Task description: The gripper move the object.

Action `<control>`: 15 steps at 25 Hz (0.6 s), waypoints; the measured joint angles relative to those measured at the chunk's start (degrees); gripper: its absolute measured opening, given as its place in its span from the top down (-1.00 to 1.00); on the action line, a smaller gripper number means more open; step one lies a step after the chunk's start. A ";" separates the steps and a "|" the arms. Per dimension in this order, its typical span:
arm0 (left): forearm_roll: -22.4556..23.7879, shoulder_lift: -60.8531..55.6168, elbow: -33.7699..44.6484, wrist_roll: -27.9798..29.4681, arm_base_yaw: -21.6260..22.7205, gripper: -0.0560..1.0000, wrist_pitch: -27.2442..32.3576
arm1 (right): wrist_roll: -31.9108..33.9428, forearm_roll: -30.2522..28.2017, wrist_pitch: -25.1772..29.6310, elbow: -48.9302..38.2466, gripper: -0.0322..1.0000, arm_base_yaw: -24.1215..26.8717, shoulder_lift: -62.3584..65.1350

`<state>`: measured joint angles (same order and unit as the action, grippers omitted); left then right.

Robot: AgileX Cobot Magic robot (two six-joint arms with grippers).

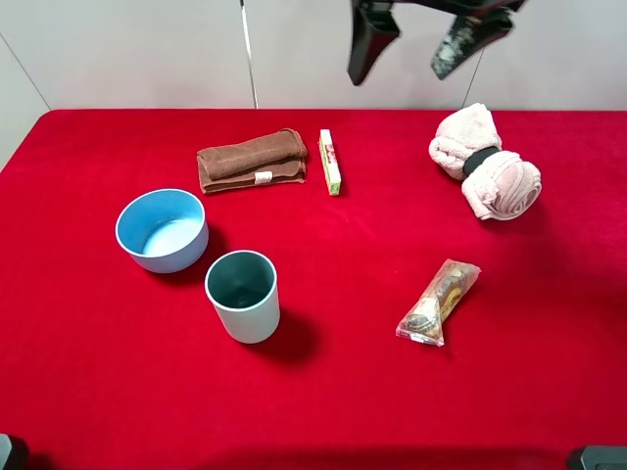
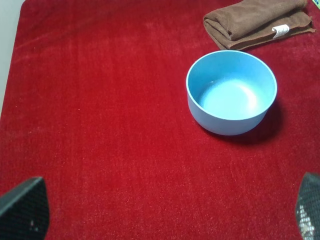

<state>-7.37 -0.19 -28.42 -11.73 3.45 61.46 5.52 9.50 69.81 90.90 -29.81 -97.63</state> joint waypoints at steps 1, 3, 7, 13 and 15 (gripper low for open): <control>0.00 0.00 0.00 0.00 0.00 -0.96 0.00 | -0.02 0.00 0.00 -1.88 -0.40 0.00 1.64; 0.00 0.00 0.00 0.00 0.00 -0.96 0.00 | -0.02 0.00 0.00 -5.28 -0.40 -0.11 4.81; 0.00 0.00 0.00 0.00 0.00 -0.96 0.00 | -0.02 -0.13 0.00 -11.99 -0.40 -0.11 11.35; 0.00 0.00 0.00 0.00 0.00 -0.96 0.00 | 0.05 -0.83 0.03 -20.05 -0.40 -0.11 21.45; 0.00 0.00 0.00 0.00 0.00 -0.96 0.00 | 0.22 -0.83 0.03 -22.37 -0.40 -0.11 24.60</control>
<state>-7.37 -0.19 -28.42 -11.73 3.45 61.46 5.74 8.67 69.85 68.53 -29.93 -73.03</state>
